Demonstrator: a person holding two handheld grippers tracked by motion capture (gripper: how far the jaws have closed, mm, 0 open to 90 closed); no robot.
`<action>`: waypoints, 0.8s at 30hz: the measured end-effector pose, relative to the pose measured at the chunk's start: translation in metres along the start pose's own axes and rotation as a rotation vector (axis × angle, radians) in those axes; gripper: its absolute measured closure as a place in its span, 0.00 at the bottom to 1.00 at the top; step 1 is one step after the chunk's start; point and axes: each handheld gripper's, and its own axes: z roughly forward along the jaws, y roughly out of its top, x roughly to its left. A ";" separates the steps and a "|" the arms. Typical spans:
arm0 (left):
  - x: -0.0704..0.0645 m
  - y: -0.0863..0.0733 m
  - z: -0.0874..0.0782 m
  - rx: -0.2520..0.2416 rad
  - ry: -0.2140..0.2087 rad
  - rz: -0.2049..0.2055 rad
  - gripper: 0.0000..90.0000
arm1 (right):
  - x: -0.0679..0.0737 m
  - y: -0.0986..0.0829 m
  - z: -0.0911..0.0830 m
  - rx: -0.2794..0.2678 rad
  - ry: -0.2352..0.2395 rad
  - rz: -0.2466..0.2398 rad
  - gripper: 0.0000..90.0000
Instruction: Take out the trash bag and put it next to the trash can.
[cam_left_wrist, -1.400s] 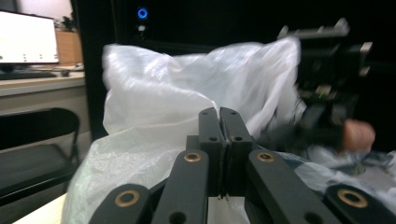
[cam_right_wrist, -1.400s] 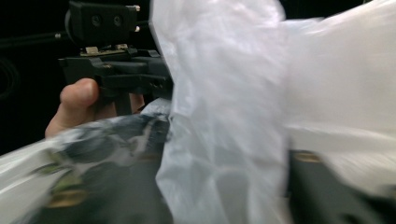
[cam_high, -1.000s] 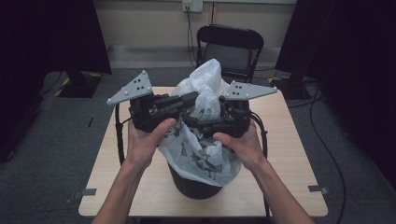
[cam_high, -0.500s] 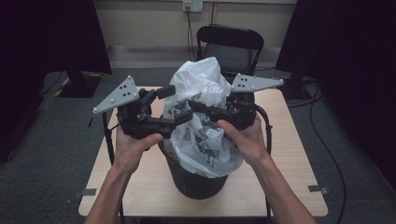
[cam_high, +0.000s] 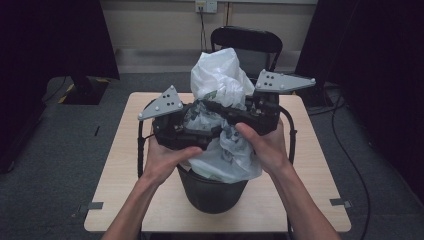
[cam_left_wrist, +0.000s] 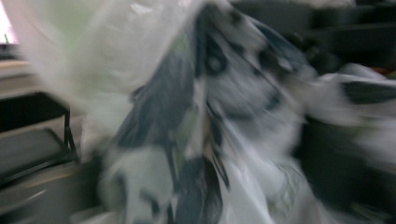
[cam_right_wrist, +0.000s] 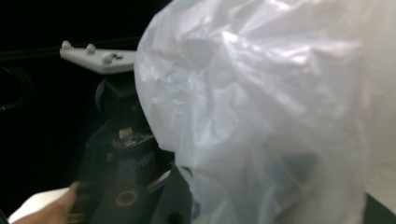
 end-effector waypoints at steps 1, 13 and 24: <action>-0.001 0.000 0.000 0.003 -0.006 0.017 0.50 | -0.002 0.000 -0.001 -0.001 0.005 0.006 0.99; 0.012 0.008 -0.020 -0.041 -0.003 0.004 0.97 | -0.005 -0.002 -0.034 -0.048 -0.073 0.007 0.17; 0.012 0.029 -0.023 -0.087 -0.005 0.020 0.97 | -0.019 -0.014 -0.028 0.019 -0.039 -0.026 0.10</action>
